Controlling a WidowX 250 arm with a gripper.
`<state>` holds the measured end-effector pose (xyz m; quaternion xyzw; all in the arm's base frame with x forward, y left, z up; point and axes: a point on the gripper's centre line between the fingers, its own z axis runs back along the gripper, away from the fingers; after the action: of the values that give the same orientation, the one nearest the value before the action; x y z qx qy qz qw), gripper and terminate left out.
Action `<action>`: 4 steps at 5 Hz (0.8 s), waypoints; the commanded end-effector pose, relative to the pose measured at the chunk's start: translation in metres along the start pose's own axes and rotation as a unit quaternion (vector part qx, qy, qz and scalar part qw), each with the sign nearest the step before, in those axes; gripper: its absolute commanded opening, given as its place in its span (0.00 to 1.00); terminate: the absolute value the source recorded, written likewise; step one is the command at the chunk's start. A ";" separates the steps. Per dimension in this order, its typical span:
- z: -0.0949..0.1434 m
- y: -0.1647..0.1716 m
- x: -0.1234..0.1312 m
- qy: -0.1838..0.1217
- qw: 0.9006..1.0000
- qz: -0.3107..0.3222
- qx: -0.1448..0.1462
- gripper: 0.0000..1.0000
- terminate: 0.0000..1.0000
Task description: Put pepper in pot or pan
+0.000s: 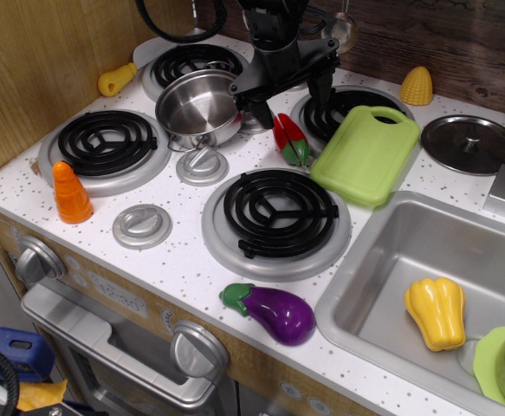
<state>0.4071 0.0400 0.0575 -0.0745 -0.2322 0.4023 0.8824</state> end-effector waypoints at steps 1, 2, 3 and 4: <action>0.000 0.000 0.000 0.000 1.000 0.000 0.000 1.00 0.00; -0.009 0.003 -0.002 0.012 1.000 0.009 -0.012 1.00 0.00; -0.022 0.008 -0.002 0.022 0.999 0.016 -0.027 1.00 0.00; -0.032 0.012 -0.001 0.031 0.998 0.017 -0.043 1.00 0.00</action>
<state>0.4104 0.0444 0.0080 -0.1351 -0.1996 0.4072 0.8810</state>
